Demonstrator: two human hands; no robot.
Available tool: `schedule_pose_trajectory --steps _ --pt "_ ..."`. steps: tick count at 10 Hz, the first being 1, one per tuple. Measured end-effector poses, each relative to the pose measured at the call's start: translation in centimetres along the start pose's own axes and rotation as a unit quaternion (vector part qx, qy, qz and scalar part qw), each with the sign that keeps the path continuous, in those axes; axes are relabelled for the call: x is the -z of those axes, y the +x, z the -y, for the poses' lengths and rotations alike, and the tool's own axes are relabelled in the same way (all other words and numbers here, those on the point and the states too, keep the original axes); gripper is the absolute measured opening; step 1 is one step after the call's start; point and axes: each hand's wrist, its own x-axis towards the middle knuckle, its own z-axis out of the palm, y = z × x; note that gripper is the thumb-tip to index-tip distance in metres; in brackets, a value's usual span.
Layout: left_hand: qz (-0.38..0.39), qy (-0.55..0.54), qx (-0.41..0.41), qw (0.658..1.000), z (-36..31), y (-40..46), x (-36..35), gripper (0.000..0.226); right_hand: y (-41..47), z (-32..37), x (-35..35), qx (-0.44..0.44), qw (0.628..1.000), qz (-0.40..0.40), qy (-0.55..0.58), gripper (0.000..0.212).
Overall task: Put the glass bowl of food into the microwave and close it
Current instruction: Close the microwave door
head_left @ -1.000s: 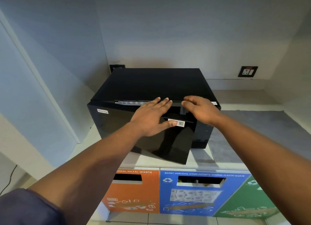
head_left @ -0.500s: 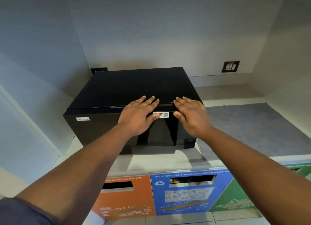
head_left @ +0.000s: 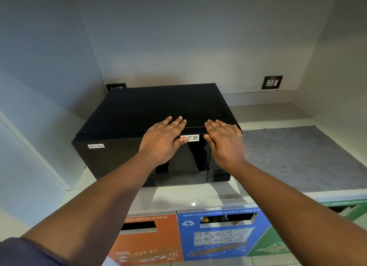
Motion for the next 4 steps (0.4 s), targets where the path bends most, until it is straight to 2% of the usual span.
schedule_pose_trajectory --steps 3,4 --pt "0.02 0.006 0.005 1.0 -0.1 -0.1 0.4 0.07 -0.1 0.1 0.1 -0.001 1.0 0.011 0.001 0.049" --pt "-0.001 -0.021 0.03 0.999 -0.6 -0.4 1.0 0.069 -0.1 0.8 1.2 -0.003 1.0 0.028 -0.001 0.056"
